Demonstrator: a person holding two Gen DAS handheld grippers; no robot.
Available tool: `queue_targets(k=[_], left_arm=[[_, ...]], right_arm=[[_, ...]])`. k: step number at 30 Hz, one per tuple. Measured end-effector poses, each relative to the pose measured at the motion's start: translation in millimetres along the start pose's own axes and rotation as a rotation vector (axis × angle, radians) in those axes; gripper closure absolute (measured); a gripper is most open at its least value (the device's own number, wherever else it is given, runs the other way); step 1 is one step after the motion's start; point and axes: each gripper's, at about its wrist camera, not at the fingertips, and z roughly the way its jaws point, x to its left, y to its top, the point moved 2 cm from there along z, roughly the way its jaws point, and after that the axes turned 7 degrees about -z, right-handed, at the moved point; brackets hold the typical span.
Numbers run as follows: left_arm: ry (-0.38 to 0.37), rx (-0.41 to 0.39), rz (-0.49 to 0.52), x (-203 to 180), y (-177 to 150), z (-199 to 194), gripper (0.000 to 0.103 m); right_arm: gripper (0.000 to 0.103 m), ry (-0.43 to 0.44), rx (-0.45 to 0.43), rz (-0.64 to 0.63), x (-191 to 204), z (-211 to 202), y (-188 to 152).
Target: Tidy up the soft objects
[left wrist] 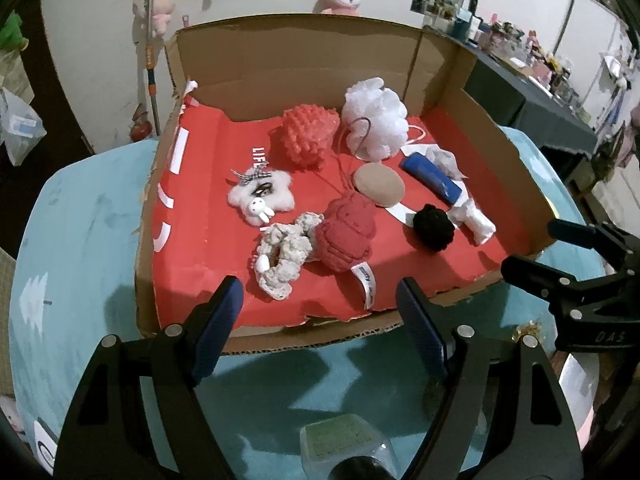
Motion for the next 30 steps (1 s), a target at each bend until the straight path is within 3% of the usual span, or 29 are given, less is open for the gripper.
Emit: queue_targets(k=[9, 30], left_arm=[[0.032, 0.011, 0.017, 4, 5, 10, 0.025], [0.011, 0.023, 0.003, 8, 0, 28, 0.025]], right_arm=[[0.004, -0.008, 0.004, 0.008, -2, 7, 3], [0.004, -0.013, 0.028, 0.022, -7, 22, 1]])
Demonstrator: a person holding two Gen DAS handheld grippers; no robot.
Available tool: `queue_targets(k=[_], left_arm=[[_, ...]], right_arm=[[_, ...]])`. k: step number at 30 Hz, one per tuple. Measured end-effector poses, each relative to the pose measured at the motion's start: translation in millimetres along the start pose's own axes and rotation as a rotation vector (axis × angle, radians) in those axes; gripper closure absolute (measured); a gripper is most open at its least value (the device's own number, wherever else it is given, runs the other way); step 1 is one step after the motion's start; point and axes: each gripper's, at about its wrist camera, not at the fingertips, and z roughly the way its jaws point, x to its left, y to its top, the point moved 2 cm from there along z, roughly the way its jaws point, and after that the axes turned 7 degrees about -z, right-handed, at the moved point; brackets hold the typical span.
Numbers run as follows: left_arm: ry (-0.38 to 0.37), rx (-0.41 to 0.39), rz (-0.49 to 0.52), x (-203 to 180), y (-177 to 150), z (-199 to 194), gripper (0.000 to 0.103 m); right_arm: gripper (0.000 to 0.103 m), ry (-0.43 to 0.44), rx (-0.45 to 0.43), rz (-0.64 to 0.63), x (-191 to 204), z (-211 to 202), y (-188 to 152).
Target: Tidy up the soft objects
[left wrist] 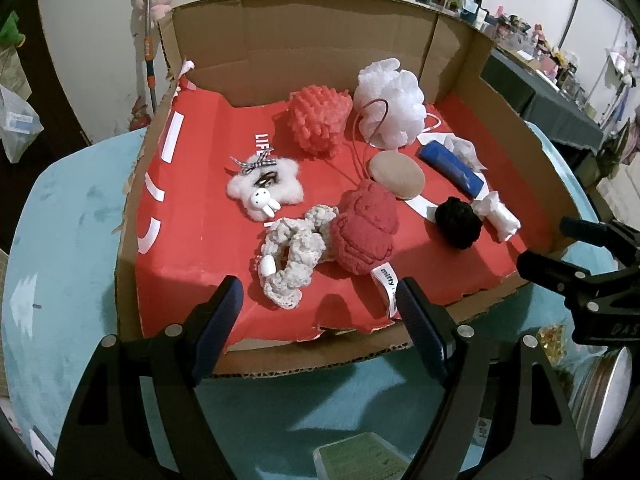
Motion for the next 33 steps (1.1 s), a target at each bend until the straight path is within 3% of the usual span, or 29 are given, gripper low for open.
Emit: queue_targets(k=[33], left_arm=[[0.045, -0.02, -0.005, -0.5, 1.3, 0.9, 0.025]], right_arm=[[0.004, -0.002, -0.019, 0.02, -7.5, 5.7, -1.4]])
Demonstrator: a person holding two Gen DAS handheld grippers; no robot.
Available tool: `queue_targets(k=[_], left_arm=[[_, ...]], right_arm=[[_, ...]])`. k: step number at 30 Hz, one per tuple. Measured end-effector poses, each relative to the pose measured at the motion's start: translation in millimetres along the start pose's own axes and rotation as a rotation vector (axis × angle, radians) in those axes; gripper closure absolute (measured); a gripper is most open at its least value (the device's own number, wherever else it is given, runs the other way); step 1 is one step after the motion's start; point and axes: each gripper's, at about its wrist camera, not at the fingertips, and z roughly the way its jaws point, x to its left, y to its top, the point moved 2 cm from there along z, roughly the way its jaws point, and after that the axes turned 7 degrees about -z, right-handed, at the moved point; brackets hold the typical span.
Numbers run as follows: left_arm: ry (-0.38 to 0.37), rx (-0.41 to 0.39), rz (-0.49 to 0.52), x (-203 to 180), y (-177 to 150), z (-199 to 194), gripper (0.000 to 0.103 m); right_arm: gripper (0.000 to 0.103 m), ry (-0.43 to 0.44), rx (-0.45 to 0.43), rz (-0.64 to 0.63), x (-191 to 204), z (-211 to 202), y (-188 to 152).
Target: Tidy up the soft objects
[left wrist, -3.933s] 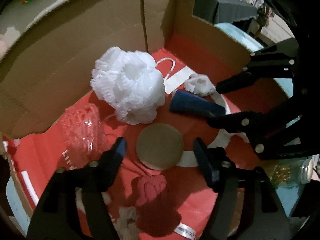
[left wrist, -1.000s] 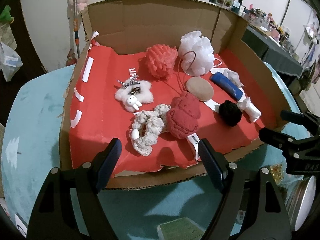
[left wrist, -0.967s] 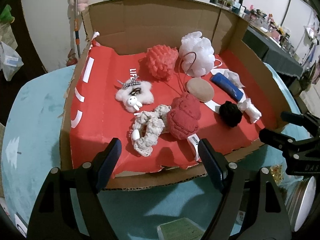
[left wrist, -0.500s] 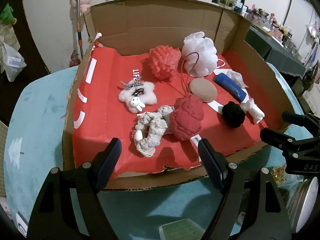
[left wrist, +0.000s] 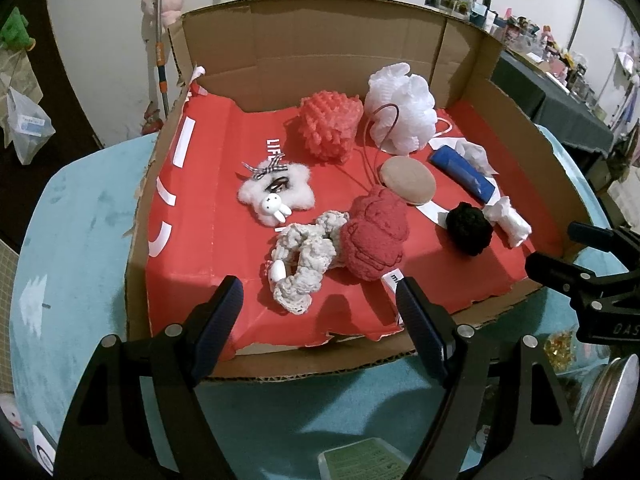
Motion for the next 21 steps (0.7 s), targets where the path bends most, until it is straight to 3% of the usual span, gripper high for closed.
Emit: queue_targets(k=[21], left_arm=[[0.005, -0.002, 0.002, 0.1, -1.9, 0.5, 0.025]], right_arm=[[0.004, 0.015, -0.006, -0.001, 0.3, -0.6, -2.4]])
